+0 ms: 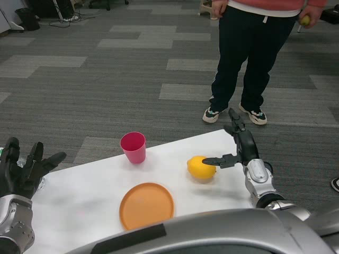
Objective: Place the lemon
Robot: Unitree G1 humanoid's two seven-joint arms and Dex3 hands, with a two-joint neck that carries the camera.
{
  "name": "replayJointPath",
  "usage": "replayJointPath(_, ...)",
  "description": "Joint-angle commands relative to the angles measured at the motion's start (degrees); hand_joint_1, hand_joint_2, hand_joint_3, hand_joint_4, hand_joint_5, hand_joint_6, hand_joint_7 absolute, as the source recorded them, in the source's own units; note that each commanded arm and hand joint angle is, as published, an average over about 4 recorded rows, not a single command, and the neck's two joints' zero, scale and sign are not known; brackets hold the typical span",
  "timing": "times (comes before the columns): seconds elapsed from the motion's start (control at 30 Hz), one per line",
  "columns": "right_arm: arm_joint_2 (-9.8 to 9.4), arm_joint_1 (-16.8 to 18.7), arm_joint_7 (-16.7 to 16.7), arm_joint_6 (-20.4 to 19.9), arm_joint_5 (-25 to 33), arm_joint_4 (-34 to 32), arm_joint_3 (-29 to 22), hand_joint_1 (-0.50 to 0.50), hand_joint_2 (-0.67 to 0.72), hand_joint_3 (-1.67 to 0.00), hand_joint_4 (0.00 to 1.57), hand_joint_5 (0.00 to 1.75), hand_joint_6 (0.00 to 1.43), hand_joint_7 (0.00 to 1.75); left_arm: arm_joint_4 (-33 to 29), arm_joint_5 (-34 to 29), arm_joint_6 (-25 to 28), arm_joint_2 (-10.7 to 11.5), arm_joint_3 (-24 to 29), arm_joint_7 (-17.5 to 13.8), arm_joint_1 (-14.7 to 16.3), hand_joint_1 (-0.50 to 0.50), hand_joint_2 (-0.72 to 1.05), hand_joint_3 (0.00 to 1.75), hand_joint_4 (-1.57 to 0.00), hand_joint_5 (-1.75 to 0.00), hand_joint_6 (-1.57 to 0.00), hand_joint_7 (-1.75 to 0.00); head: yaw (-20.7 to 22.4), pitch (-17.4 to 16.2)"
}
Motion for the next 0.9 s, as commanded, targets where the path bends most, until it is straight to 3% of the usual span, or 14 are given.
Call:
replayJointPath(0.03, -0.24, -0.65, -0.46, -0.86, 2.78, -2.42, 0.26, -0.01, 0.23, -0.16, 0.0, 0.29, 0.0, 0.0, -0.1, 0.04, -0.12, 0.18, -0.05, 0.04, -0.39, 0.5, 1.05, 0.09, -0.04, 0.0, 0.0, 0.0, -0.09, -0.13)
replayJointPath(0.13, -0.24, -0.67, -0.48, -0.82, 3.04, -4.06, 0.32, 0.03, 0.33, -0.16, 0.0, 0.29, 0.0, 0.0, -0.1, 0.04, -0.12, 0.18, -0.05, 0.04, -0.39, 0.5, 1.05, 0.09, -0.04, 0.0, 0.0, 0.0, -0.23, -0.12)
replayJointPath(0.37, -0.24, -0.74, -0.81, -0.8, 3.2, -6.06, 0.56, 0.08, 0.41, -0.08, 0.0, 0.29, 0.0, 0.0, -0.1, 0.04, -0.12, 0.09, 0.0, -0.05, -0.32, 0.5, 1.05, 0.09, -0.04, 0.0, 0.0, 0.0, -1.12, 0.09)
replayJointPath(0.9, -0.24, -0.74, -1.07, -0.77, 3.22, -5.98, 0.96, 0.08, 0.41, -0.08, 0.0, 0.29, 0.0, 0.0, -0.1, 0.04, -0.12, 0.09, 0.04, -0.05, -0.3, 0.5, 1.05, 0.09, -0.04, 0.0, 0.0, 0.0, -0.82, 1.48)
